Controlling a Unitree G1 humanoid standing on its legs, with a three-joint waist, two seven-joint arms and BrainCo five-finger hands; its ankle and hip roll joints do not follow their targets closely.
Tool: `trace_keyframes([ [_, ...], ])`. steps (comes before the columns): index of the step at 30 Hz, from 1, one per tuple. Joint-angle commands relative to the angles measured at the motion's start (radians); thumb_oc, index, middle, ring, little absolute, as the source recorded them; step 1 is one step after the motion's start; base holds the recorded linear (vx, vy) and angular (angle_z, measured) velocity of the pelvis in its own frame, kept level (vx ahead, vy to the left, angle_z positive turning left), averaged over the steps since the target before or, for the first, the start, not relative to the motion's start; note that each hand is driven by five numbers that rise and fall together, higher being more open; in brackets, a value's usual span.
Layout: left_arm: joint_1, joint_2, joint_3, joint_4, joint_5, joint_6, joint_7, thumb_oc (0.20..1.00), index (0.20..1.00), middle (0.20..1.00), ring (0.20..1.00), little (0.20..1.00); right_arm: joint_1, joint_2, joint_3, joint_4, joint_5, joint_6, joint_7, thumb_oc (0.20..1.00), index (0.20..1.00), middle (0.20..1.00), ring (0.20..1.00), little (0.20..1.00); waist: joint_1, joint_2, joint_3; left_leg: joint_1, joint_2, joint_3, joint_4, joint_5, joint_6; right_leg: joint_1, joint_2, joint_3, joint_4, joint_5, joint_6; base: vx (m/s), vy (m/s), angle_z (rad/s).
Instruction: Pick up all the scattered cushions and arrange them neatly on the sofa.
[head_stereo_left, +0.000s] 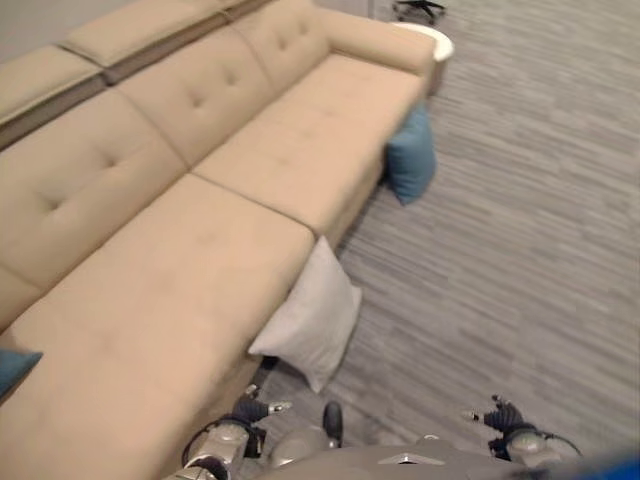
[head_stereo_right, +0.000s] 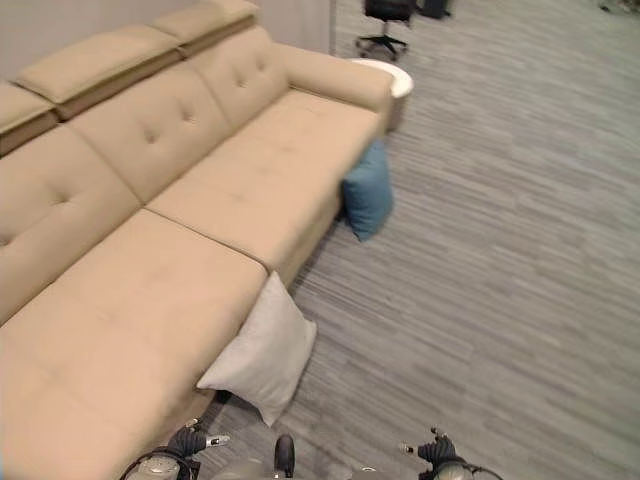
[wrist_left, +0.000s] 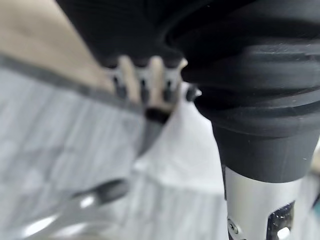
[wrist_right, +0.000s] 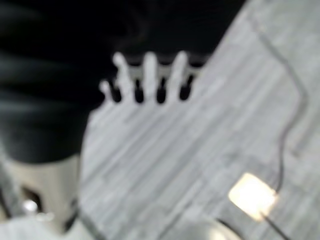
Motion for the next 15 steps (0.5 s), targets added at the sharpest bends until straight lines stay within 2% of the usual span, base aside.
trace_keyframes([
  [1, 0.022, -0.021, 0.008, -0.006, -0.012, -0.013, 0.002, 1.0, 1.0, 1.0, 1.0, 1.0, -0.054, -0.05, -0.03, -0.006, 0.008, -0.024, -0.01, 1.0, 1.0, 1.0, 1.0, 1.0, 0.037, 0.021, 0.006, -0.03, 0.039, 0.006, 0.122, -0.101, -0.092, 0.055, 0.013, -0.024, -0.3, 0.224, 0.004, 0.21, -0.211, 0.53],
  [2, 0.018, -0.02, 0.009, 0.004, -0.01, -0.017, 0.009, 1.0, 1.0, 1.0, 1.0, 1.0, -0.058, -0.05, -0.03, -0.015, 0.013, -0.026, -0.009, 1.0, 1.0, 1.0, 1.0, 1.0, 0.024, 0.022, 0.007, -0.016, 0.035, -0.034, 0.124, -0.112, -0.1, 0.033, 0.006, 0.037, -0.391, 0.227, -0.002, 0.16, -0.177, 0.3],
  [3, 0.018, -0.02, 0.009, 0.004, -0.01, -0.017, 0.009, 1.0, 1.0, 1.0, 1.0, 1.0, -0.058, -0.05, -0.03, -0.015, 0.013, -0.026, -0.009, 1.0, 1.0, 1.0, 1.0, 1.0, 0.023, 0.022, 0.005, -0.019, 0.036, -0.035, 0.123, -0.11, -0.1, 0.032, 0.007, 0.036, -0.394, 0.231, -0.002, 0.17, -0.191, 0.52],
  [4, 0.016, -0.02, 0.007, 0.009, -0.01, -0.019, 0.011, 1.0, 1.0, 1.0, 1.0, 1.0, -0.06, -0.052, -0.031, -0.017, 0.019, -0.027, -0.009, 1.0, 1.0, 1.0, 1.0, 1.0, 0.013, 0.018, 0.003, -0.013, 0.03, -0.058, 0.13, -0.118, -0.105, 0.028, 0.013, 0.098, -0.457, 0.244, 0.003, 0.19, -0.239, 0.8],
  [5, 0.009, -0.023, -0.006, 0.018, 0.004, -0.024, 0.012, 1.0, 1.0, 1.0, 1.0, 1.0, -0.056, -0.052, -0.035, -0.022, 0.032, -0.029, -0.007, 1.0, 1.0, 1.0, 1.0, 1.0, -0.012, 0.015, 0.006, -0.004, 0.024, -0.115, 0.144, -0.136, -0.113, 0.007, 0.022, 0.238, -0.512, 0.278, 0.017, 0.19, -0.238, 0.97],
  [6, 0.009, -0.023, -0.006, 0.018, 0.004, -0.024, 0.012, 1.0, 1.0, 1.0, 1.0, 1.0, -0.056, -0.052, -0.035, -0.022, 0.032, -0.029, -0.007, 1.0, 1.0, 1.0, 1.0, 1.0, -0.013, 0.014, 0.004, -0.007, 0.023, -0.115, 0.144, -0.134, -0.113, 0.005, 0.022, 0.238, -0.514, 0.28, 0.017, 0.22, -0.308, 1.16],
  [7, 0.0, -0.028, -0.02, 0.022, 0.016, -0.026, 0.012, 1.0, 1.0, 1.0, 1.0, 1.0, -0.049, -0.05, -0.036, -0.029, 0.043, -0.026, -0.001, 1.0, 1.0, 1.0, 1.0, 1.0, -0.034, 0.008, 0.004, -0.001, 0.018, -0.166, 0.152, -0.148, -0.122, -0.006, 0.04, 0.335, -0.537, 0.291, 0.024, 0.13, -0.237, 1.26],
  [10, -0.007, -0.027, -0.028, 0.024, 0.02, -0.028, 0.01, 1.0, 1.0, 1.0, 1.0, 1.0, -0.039, -0.048, -0.034, -0.041, 0.047, -0.028, 0.006, 1.0, 1.0, 1.0, 1.0, 1.0, -0.037, -0.004, 0.003, -0.003, 0.019, -0.207, 0.169, -0.163, -0.136, 0.023, 0.028, 0.303, -0.565, 0.28, 0.025, 0.08, -0.267, 1.26],
  [11, -0.006, -0.028, -0.027, 0.025, 0.015, -0.03, 0.013, 1.0, 1.0, 1.0, 1.0, 1.0, -0.036, -0.045, -0.026, -0.042, 0.042, -0.03, 0.012, 1.0, 1.0, 1.0, 1.0, 1.0, -0.028, -0.011, -0.005, -0.013, 0.031, -0.237, 0.17, -0.156, -0.15, 0.046, 0.027, 0.265, -0.58, 0.264, 0.022, 0.01, -0.318, 0.82],
  [12, -0.007, -0.028, -0.027, 0.023, 0.005, -0.033, 0.015, 1.0, 1.0, 1.0, 1.0, 1.0, -0.037, -0.044, -0.02, -0.046, 0.044, -0.035, 0.012, 1.0, 1.0, 1.0, 1.0, 1.0, -0.025, -0.013, -0.006, -0.022, 0.046, -0.259, 0.162, -0.14, -0.162, 0.049, 0.042, 0.263, -0.581, 0.255, 0.015, 0.01, -0.32, 0.86],
  [13, -0.007, -0.028, -0.026, 0.023, 0.005, -0.033, 0.015, 1.0, 1.0, 1.0, 1.0, 1.0, -0.038, -0.044, -0.019, -0.045, 0.044, -0.035, 0.012, 1.0, 1.0, 1.0, 1.0, 1.0, -0.029, -0.012, -0.006, -0.022, 0.046, -0.263, 0.162, -0.14, -0.163, 0.05, 0.042, 0.259, -0.581, 0.254, 0.014, -0.02, -0.343, 1.03],
  [14, -0.006, -0.026, -0.024, 0.011, -0.015, -0.036, 0.013, 1.0, 1.0, 1.0, 1.0, 1.0, -0.037, -0.045, -0.01, -0.057, 0.042, -0.045, 0.012, 1.0, 1.0, 1.0, 1.0, 1.0, -0.021, -0.016, -0.002, -0.04, 0.078, -0.28, 0.159, -0.123, -0.19, 0.076, 0.062, 0.224, -0.603, 0.233, -0.001, -0.03, -0.309, 1.0],
  [15, -0.009, -0.027, -0.024, 0.008, -0.019, -0.036, 0.011, 1.0, 1.0, 1.0, 1.0, 1.0, -0.04, -0.047, -0.008, -0.063, 0.041, -0.048, 0.011, 1.0, 1.0, 1.0, 1.0, 1.0, -0.021, -0.02, -0.002, -0.06, 0.089, -0.276, 0.161, -0.11, -0.198, 0.084, 0.064, 0.206, -0.618, 0.229, -0.007, -0.05, -0.388, 0.9],
])
